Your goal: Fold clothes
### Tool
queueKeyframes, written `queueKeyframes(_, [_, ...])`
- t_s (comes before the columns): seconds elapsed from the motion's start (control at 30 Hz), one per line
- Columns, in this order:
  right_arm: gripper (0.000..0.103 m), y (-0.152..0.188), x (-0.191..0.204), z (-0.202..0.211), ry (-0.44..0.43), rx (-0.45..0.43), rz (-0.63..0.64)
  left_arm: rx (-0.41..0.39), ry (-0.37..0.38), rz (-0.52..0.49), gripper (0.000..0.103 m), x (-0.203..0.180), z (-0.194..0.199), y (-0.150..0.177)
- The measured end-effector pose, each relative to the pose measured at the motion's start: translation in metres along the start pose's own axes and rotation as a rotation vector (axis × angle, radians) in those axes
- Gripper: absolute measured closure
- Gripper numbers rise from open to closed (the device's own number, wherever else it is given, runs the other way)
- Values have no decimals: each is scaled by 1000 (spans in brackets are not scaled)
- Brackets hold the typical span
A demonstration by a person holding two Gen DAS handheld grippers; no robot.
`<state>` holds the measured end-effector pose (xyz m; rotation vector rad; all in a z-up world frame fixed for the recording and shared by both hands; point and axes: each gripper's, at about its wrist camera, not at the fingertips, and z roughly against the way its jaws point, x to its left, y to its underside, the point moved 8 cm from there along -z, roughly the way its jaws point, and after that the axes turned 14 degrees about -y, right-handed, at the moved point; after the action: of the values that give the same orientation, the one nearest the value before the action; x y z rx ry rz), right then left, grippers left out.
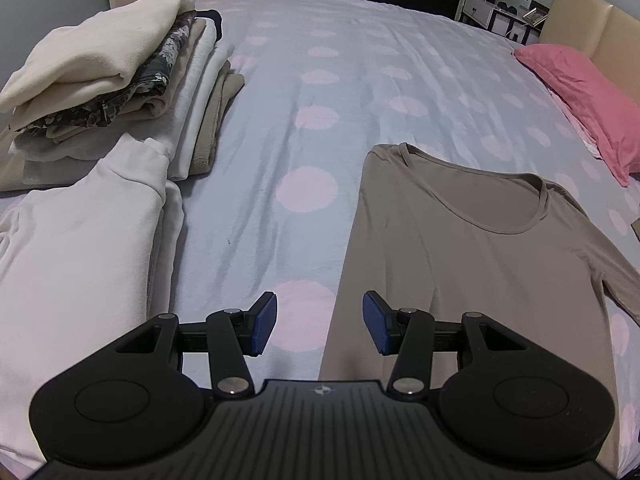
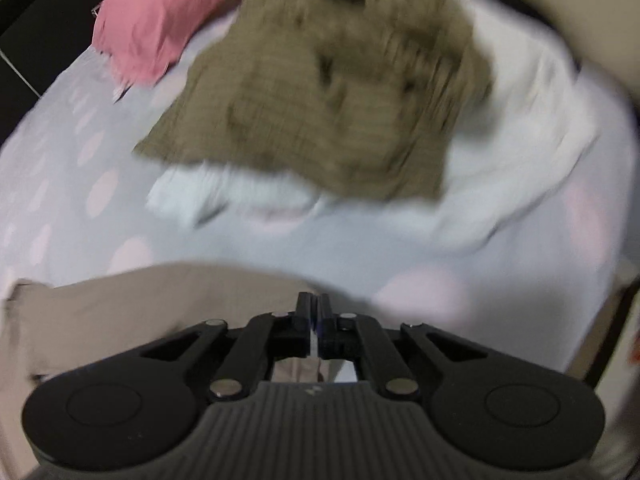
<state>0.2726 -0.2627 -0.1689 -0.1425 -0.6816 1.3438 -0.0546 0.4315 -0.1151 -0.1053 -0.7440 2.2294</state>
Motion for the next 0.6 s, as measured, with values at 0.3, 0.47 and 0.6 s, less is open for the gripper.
queueKeyframes(0.3, [100, -14, -2, -20, 108, 39, 81, 19, -19, -28, 58, -1, -8, 5])
queueKeyframes(0.47, [93, -14, 3, -20, 203, 39, 187, 22, -14, -33, 57, -1, -11, 4])
queueKeyframes(0.6, [91, -18, 52, -8, 99, -22, 344, 53, -10, -64, 57, -5, -22, 9])
